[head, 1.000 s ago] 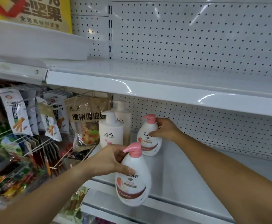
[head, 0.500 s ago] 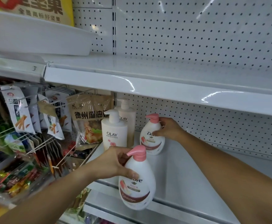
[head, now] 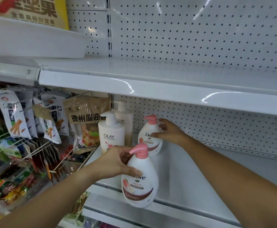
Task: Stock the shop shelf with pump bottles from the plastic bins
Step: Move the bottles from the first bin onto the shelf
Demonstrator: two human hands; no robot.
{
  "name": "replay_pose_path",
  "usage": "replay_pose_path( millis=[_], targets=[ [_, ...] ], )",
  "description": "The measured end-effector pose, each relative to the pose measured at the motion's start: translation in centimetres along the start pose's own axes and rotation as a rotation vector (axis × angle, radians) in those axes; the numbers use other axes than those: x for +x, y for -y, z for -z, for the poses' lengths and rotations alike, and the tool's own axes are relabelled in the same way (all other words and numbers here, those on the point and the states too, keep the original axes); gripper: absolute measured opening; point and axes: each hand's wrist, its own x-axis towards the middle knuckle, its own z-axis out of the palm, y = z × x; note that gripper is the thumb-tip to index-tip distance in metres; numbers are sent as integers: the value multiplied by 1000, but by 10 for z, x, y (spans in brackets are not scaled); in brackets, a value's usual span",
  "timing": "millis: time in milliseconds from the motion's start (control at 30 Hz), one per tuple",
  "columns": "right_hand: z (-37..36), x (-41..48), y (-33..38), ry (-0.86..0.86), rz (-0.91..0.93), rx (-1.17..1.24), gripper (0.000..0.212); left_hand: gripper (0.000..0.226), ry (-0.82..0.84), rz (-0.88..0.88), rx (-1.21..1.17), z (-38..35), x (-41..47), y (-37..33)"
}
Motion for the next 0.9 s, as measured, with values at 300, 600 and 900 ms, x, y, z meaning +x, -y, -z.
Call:
replay_pose_path(
  millis=[300, 600, 900],
  targets=[
    [7, -105, 6, -179, 71, 280, 19, 47, -66, -26, -33, -15, 17, -16],
    [-52, -181, -18, 23, 48, 416, 75, 54, -59, -68, -153, -29, 28, -13],
    [-62, -180, 0, -92, 87, 255, 87, 60, -111, -118, -191, -36, 31, -11]
  ],
)
